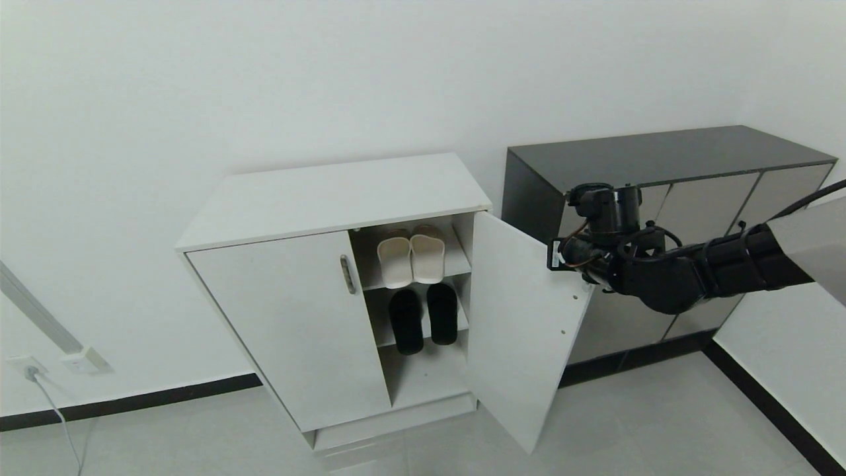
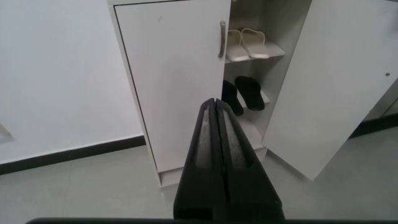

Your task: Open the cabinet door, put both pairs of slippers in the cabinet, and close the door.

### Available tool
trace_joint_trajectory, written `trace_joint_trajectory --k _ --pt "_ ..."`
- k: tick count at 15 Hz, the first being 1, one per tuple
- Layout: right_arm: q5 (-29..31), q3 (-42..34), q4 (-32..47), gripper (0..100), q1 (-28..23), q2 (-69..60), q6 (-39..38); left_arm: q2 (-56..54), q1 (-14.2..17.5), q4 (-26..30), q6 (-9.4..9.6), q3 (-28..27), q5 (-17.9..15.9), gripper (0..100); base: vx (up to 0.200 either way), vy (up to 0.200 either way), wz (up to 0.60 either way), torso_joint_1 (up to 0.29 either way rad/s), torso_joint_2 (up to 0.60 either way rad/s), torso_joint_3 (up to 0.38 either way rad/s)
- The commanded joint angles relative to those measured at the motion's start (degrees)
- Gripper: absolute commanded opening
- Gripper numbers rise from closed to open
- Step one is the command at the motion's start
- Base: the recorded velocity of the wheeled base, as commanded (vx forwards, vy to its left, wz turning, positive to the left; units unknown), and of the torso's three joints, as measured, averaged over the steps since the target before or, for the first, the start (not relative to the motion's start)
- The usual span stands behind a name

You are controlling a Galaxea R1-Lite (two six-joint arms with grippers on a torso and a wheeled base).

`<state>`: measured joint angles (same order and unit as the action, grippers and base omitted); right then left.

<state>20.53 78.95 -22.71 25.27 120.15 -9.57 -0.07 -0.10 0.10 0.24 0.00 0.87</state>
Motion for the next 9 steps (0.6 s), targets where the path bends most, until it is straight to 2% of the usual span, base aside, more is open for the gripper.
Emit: trace_joint_trajectory --k 1,5,9 --pt "0.0 -0.1 -0.1 0 0.2 -0.3 -0.1 0.1 0.0 0.0 0.02 0.0 0.0 0 0.000 0.000 0.00 0.000 0.00 0.000" --pt "0.0 -3.9 0.8 0 3.3 -3.8 -0.1 0.1 0.0 0.0 0.02 0.0 0.0 0 0.000 0.000 0.00 0.000 0.00 0.000" --pt "0.4 -9.5 0.7 0 10.6 -8.4 -0.9 0.1 0.0 0.0 -0.07 0.0 0.0 0 0.000 0.000 0.00 0.000 0.00 0.000"
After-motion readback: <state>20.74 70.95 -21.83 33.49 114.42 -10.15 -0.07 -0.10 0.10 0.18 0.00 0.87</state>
